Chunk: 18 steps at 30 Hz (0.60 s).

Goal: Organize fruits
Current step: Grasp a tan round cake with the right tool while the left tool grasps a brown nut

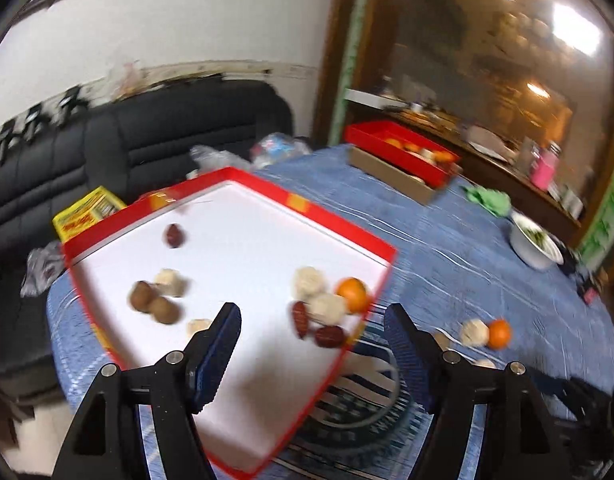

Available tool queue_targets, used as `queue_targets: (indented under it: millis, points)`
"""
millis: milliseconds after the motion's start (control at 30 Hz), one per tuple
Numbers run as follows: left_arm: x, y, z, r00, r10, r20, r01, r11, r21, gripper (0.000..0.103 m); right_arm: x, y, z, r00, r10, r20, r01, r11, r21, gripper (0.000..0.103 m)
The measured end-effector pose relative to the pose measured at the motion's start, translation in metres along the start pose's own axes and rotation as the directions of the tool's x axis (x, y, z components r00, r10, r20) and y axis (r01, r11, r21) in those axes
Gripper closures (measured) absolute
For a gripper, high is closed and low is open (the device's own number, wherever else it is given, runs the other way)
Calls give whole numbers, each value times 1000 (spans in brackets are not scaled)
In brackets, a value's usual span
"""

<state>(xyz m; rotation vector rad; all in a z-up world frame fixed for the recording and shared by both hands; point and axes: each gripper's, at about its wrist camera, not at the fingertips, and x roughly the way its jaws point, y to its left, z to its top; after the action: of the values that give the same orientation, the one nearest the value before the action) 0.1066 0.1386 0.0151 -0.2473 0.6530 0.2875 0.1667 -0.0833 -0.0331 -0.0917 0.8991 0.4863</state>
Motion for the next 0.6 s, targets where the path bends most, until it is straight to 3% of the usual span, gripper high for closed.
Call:
queue_targets:
  millis: [133, 200, 267, 433, 600]
  points:
    - [-2, -25, -7, 1000, -25, 5, 25, 995, 93, 31, 13, 8, 7, 1000, 2, -14, -2, 1000, -23, 45]
    - [2, -34, -8, 999, -35, -4, 36, 991, 126, 31, 25, 13, 10, 999, -5, -39, 4, 999, -38, 55]
    - [6, -42, -9, 999, -43, -19, 45, 988, 146, 31, 33, 15, 11, 998, -38, -41, 36, 998, -55, 76]
    - [26, -67, -15, 996, -58, -69, 71, 977, 202, 31, 25, 4, 6, 999, -44, -30, 42, 998, -53, 76]
    - [57, -95, -21, 991, -40, -130, 71, 967, 245, 32, 13, -26, 1, 1000, -21, -7, 21, 999, 27, 77]
